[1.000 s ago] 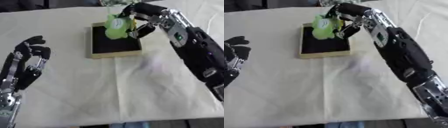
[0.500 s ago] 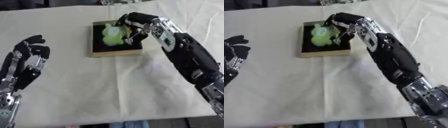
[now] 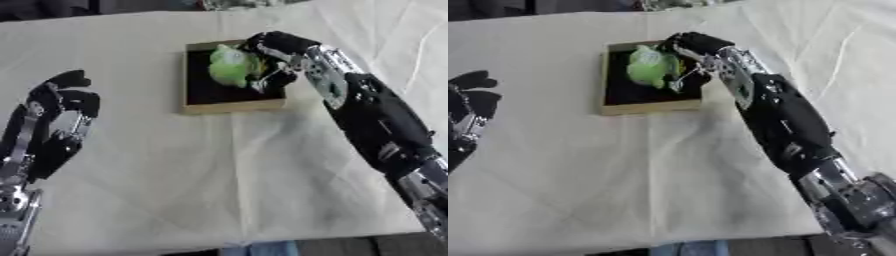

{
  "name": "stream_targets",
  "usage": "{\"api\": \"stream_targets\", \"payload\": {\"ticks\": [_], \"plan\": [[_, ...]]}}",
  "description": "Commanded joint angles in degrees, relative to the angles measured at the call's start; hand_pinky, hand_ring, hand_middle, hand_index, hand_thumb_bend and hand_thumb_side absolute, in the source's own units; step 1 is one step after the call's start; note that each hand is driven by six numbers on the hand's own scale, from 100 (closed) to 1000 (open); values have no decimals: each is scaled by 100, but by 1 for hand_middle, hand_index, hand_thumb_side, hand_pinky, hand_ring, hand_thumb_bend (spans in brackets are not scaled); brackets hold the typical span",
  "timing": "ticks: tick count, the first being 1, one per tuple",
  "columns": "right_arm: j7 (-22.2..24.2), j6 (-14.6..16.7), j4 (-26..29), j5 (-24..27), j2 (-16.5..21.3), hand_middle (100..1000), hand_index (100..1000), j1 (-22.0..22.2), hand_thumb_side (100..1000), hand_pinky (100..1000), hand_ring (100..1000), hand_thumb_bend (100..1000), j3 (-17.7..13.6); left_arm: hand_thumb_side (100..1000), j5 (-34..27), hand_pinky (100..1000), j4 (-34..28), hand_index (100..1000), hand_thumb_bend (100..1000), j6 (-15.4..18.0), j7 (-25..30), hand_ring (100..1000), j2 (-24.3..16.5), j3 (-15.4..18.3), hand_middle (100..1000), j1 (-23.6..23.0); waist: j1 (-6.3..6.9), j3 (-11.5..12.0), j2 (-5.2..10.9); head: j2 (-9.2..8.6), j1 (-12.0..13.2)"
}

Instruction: Pick up objects on the table and place them in the box.

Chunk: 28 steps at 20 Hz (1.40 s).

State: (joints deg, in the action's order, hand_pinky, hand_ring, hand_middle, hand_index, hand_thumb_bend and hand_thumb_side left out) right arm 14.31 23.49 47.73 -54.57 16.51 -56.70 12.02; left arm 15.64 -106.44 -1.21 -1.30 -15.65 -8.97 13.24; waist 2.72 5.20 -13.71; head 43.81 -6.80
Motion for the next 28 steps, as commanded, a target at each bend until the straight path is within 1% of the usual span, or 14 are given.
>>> {"api": "stream_targets", "payload": {"ticks": [1, 2, 5, 8, 10, 15, 19, 20, 24, 26, 28], "plan": [[-153, -98, 22, -86, 83, 826, 943, -106, 370, 824, 772, 286, -62, 735, -11, 710, -137, 864, 387, 16, 20, 718, -32, 9, 735, 81, -7, 14, 119, 31, -5], [-178, -114, 24, -83, 93, 860, 957, -108, 395, 837, 792, 318, -71, 735, -11, 709, -137, 864, 386, 16, 20, 718, -32, 9, 735, 81, -10, 14, 120, 31, -4], [-149, -171, 55, -75, 136, 914, 975, -123, 441, 861, 825, 383, -79, 735, -11, 709, -134, 864, 387, 17, 18, 718, -33, 10, 734, 79, -16, 11, 123, 31, 6], [-12, -203, 196, -67, 213, 947, 988, -165, 447, 875, 844, 451, -59, 736, -9, 709, -130, 864, 386, 17, 14, 717, -36, 15, 734, 75, -20, 0, 127, 31, 27], [82, -184, 341, -24, 276, 952, 992, -195, 448, 878, 846, 473, -28, 736, -9, 709, -130, 864, 387, 17, 8, 717, -40, 21, 734, 71, -21, -12, 128, 31, 50], [399, -79, 817, 232, 498, 951, 994, -288, 449, 879, 846, 481, 87, 735, -4, 708, -124, 863, 389, 14, -9, 717, -52, 42, 734, 45, -21, -68, 126, 31, 121], [440, -27, 1349, 574, 733, 944, 991, -337, 446, 871, 839, 455, 178, 734, 10, 708, -119, 863, 391, 15, -39, 717, -56, 72, 734, 28, -30, -141, 111, 8, 192], [407, -30, 1493, 663, 777, 937, 986, -326, 445, 861, 831, 432, 190, 734, 13, 708, -116, 863, 391, 14, -49, 716, -57, 80, 734, 20, -31, -160, 106, 8, 214], [94, -59, 2125, 1053, 1040, 925, 980, -189, 420, 845, 819, 389, 281, 733, 30, 706, -112, 863, 389, 21, -90, 705, -56, 116, 728, -3, -26, -267, 70, -30, 316], [-99, -135, 2457, 1257, 1225, 918, 978, -89, 400, 838, 813, 385, 328, 735, 24, 707, -127, 864, 388, 53, -84, 708, -60, 125, 703, -19, -27, -320, 56, -50, 363], [-281, -258, 2778, 1455, 1409, 913, 975, 54, 406, 832, 808, 367, 372, 739, 31, 708, -169, 865, 389, 95, -40, 706, -78, 129, 708, -32, -27, -361, 43, -55, 413]]}}
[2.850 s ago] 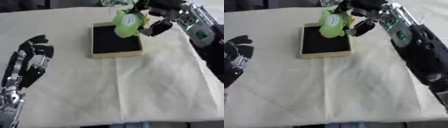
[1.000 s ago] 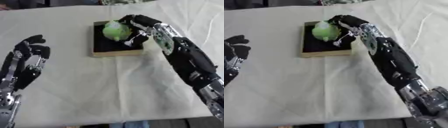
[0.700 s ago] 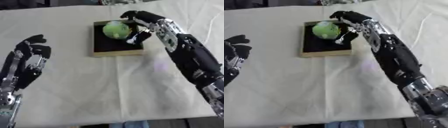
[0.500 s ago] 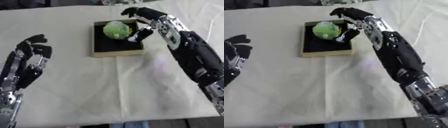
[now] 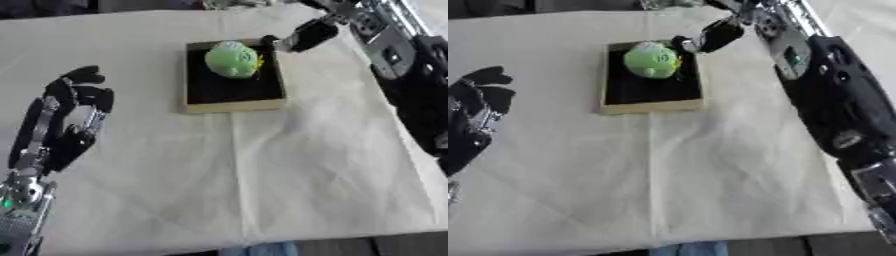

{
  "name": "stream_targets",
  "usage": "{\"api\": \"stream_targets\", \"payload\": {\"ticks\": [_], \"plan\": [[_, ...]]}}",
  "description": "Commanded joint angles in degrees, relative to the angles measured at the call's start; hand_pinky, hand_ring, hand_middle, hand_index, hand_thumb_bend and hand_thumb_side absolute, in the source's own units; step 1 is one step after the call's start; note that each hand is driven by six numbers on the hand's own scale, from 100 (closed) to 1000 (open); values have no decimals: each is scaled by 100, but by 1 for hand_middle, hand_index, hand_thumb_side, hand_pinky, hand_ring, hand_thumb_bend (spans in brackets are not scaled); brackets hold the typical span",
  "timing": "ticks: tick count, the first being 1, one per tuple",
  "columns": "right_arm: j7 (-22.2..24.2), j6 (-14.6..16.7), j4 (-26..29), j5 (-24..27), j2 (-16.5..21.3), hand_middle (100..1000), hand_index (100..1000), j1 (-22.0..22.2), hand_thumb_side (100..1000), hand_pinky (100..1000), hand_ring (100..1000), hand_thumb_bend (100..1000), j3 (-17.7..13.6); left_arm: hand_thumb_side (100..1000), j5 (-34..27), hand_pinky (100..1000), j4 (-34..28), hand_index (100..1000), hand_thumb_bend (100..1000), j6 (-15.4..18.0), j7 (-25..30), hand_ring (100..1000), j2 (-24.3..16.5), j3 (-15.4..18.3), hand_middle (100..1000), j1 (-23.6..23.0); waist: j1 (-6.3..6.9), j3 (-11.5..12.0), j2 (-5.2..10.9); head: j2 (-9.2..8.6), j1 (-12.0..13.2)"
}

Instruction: Pick up objects on the table and place them in the box.

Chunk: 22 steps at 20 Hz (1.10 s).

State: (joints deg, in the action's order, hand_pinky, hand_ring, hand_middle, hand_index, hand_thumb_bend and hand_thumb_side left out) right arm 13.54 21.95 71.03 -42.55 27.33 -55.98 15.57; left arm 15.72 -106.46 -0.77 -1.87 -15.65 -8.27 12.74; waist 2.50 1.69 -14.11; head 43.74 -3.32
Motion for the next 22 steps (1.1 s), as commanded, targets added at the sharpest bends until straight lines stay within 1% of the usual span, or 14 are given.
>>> {"api": "stream_targets", "payload": {"ticks": [1, 4, 7, 12, 14, 18, 20, 22], "plan": [[-272, -168, 616, 357, 423, 911, 974, 81, 407, 829, 806, 360, 36, 739, 39, 707, -197, 865, 388, 66, 44, 701, -88, 69, 707, 9, -3, -32, 78, -54, 85], [-331, -339, 1108, 659, 694, 909, 972, 397, 413, 826, 804, 356, 60, 738, 88, 706, -233, 865, 392, 36, 39, 708, -106, 130, 720, -31, 8, -98, 59, -59, 138], [-324, -430, 1608, 967, 933, 908, 971, 709, 415, 824, 803, 349, 76, 737, 106, 705, -193, 865, 392, -10, -34, 708, -96, 179, 722, -65, 6, -155, 44, -72, 172], [-244, -553, 2438, 1478, 1178, 888, 967, 1238, 425, 818, 796, 317, 46, 736, 125, 704, -92, 863, 387, -40, -148, 712, -73, 222, 727, -102, 14, -241, 15, -66, 222], [-185, -587, 2761, 1676, 1232, 881, 966, 1476, 422, 816, 792, 313, -12, 734, 123, 702, -64, 862, 383, -48, -224, 710, -52, 258, 726, -115, 8, -267, 5, -81, 234], [-50, -726, 3416, 2079, 1311, 870, 963, 1928, 424, 817, 790, 286, -230, 737, 90, 697, -34, 858, 364, -56, -457, 707, -22, 350, 722, -148, 8, -304, -11, -88, 285], [89, -820, 3691, 2260, 1341, 870, 963, 2070, 424, 817, 790, 286, -338, 737, 63, 697, -20, 858, 364, -57, -552, 707, -14, 367, 722, -156, 9, -315, -12, -89, 294], [208, -931, 3858, 2386, 1365, 870, 963, 2119, 424, 817, 790, 286, -402, 737, 53, 697, -9, 858, 364, -52, -593, 707, -14, 364, 722, -157, 10, -318, -13, -89, 296]]}}
